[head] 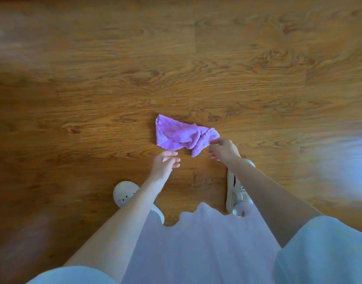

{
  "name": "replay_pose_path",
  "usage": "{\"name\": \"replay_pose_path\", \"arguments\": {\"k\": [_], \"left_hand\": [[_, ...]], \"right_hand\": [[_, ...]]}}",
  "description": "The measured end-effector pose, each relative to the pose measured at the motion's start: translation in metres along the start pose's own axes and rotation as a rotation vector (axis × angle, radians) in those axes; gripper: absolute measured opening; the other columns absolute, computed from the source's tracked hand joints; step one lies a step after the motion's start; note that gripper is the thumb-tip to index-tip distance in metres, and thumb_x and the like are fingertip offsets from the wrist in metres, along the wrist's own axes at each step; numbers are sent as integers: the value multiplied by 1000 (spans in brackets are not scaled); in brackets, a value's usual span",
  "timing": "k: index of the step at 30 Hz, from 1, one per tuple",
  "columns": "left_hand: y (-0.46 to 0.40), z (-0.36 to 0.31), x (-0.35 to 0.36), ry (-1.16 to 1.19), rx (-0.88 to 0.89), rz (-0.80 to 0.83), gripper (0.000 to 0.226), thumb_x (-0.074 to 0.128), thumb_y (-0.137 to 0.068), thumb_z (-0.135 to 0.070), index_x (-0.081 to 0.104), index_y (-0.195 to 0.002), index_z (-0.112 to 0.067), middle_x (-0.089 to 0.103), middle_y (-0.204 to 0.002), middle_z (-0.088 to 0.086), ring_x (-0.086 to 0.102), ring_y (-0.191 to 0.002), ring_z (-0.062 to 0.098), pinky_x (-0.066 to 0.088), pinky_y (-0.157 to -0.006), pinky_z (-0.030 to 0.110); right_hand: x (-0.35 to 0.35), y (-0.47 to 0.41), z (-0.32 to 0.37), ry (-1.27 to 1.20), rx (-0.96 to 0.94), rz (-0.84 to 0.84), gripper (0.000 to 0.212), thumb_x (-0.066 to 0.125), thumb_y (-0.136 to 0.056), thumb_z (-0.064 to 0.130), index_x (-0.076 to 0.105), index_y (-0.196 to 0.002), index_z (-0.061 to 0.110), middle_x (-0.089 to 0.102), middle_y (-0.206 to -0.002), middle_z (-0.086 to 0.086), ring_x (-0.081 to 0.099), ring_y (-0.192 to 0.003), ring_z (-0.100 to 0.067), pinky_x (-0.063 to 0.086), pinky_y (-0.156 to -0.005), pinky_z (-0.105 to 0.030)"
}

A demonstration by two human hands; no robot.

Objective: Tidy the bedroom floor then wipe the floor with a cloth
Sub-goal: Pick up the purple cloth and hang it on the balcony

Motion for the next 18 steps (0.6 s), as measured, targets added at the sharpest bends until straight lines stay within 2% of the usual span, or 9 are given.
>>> {"name": "replay_pose_path", "arguments": {"k": [3,5,8,11,13,15,18], "left_hand": [[-41,9,5,-27,14,-9,27,40,-94,2,54,-116,7,61,-90,12,56,-66,9,38,-47,2],[-65,16,6,-68,40,-3,27,39,-94,3,54,-116,8,60,-97,15,55,-67,11,39,-47,2],[-91,28,6,-141,64,11,27,39,-94,1,56,-115,5,61,-96,13,56,-68,9,38,-49,2],[-109,46,1,-185,54,28,28,38,-92,2,57,-112,1,62,-94,10,57,-69,9,40,-52,4],[-114,60,-5,-215,37,40,27,39,-92,-1,58,-111,-5,64,-93,4,58,-73,9,42,-61,14],[-115,71,-14,-237,21,38,25,40,-92,-3,58,-108,-10,64,-93,1,60,-77,10,40,-66,19],[-104,76,-25,-267,4,25,24,40,-93,-5,58,-105,-13,64,-92,0,60,-79,10,41,-67,21]], "right_hand": [[15,-39,-5,56,-18,-11,34,54,-84,14,58,-117,6,66,-101,-14,64,-96,-31,50,-90,-39],[28,-61,-6,104,-44,-9,32,52,-87,15,59,-117,7,64,-110,-15,62,-103,-32,49,-91,-38],[43,-86,-6,223,-75,-43,30,51,-89,16,58,-117,7,65,-102,-13,60,-104,-31,46,-72,-27],[58,-104,-14,449,-69,-131,40,56,-86,13,49,-125,11,61,-113,-12,58,-106,-32,42,-72,-31],[62,-110,-17,583,-105,-218,35,56,-86,10,49,-120,11,60,-113,-11,59,-103,-32,40,-68,-32],[60,-110,-17,600,-146,-301,23,51,-89,10,55,-112,10,64,-106,-10,61,-97,-32,38,-66,-31],[51,-96,-23,488,-145,-326,19,51,-90,14,63,-104,13,66,-98,-11,60,-94,-32,36,-67,-28]]}}
Point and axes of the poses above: each hand's wrist, its own y-axis away from the middle knuckle, its own x-axis out of the palm, z = x × y, the point moved 7 cm from there along -y, towards the middle knuckle
